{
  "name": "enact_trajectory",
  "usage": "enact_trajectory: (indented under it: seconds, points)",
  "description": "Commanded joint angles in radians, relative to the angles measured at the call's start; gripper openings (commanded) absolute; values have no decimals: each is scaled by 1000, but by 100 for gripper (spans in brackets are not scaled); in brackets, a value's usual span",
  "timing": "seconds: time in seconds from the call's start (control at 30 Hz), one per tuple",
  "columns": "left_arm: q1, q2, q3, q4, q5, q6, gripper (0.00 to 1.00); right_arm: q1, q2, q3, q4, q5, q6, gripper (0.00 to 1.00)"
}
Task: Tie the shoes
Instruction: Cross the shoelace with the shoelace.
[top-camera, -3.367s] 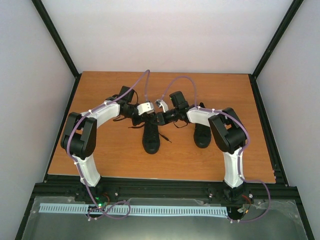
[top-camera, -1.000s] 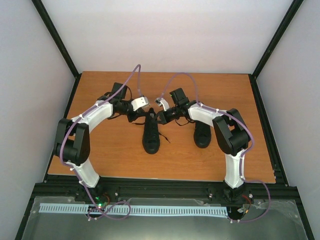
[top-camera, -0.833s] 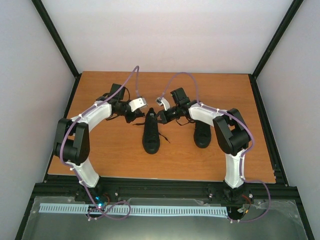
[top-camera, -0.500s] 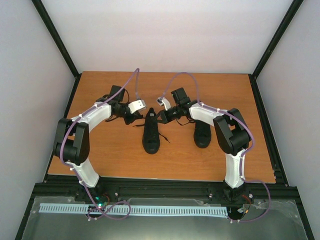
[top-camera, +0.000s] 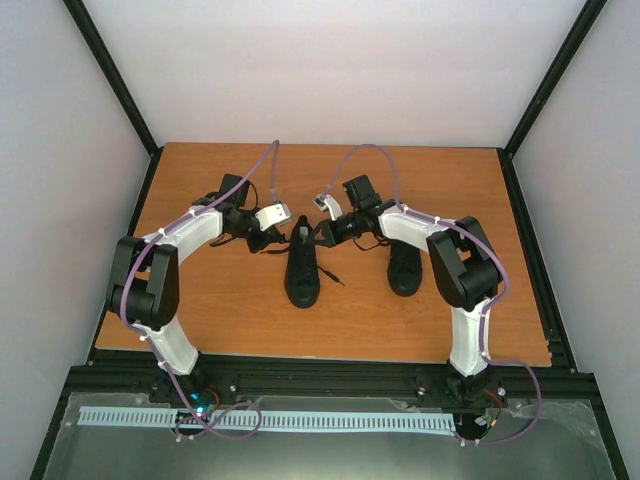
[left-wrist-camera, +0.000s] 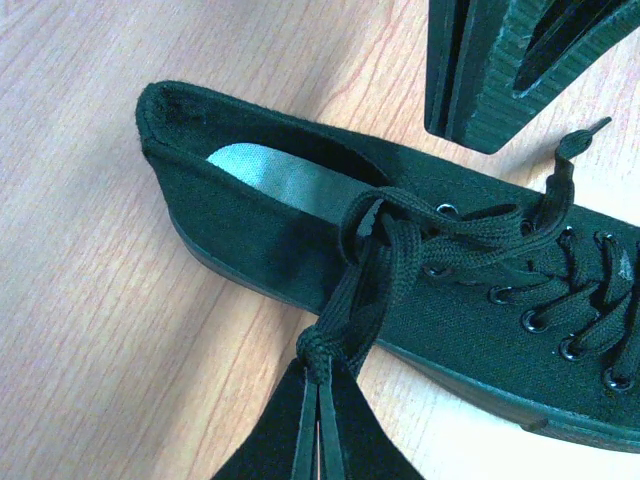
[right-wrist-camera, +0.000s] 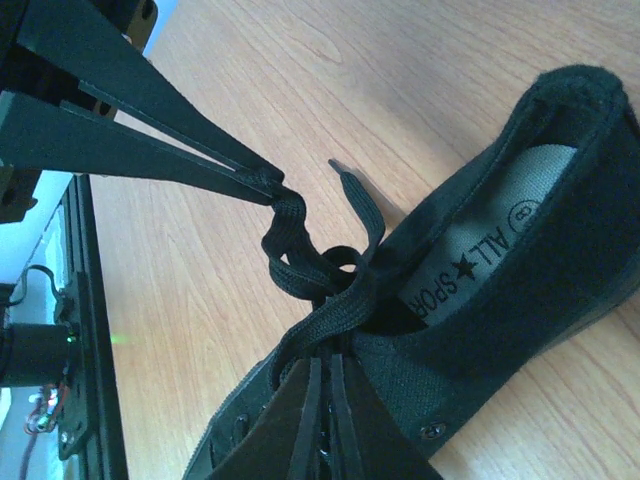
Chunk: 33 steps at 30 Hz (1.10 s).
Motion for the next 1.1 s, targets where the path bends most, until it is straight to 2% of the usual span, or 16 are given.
enact_trajectory:
  seconds: [0.0, 0.27, 0.53, 0.6, 0.83, 0.9, 0.93, 1.0, 1.07]
  points:
    - [9, -12, -3, -16, 25, 24, 1, -1, 0, 3, 20, 5, 11, 9]
    - [9, -12, 0, -12, 30, 26, 1, 20, 12, 20, 28, 41, 8, 31]
    - [10, 1, 0, 4, 1, 23, 7, 46, 53, 57, 21, 54, 16, 40]
    - [12, 2, -2, 6, -3, 23, 9, 51, 52, 62, 23, 63, 18, 37]
    - [24, 3, -3, 22, -14, 16, 15, 53, 51, 73, 6, 71, 10, 13]
    - [36, 2, -2, 20, -14, 21, 24, 53, 42, 67, 1, 69, 3, 6]
    - [44, 0, -2, 17, -13, 31, 32, 53, 38, 65, -2, 69, -1, 3]
    - [81, -18, -4, 4, 24, 92, 48, 53, 30, 67, -13, 66, -8, 3]
    - [122, -60, -12, -14, 109, 185, 59, 53, 25, 72, -19, 58, -14, 3]
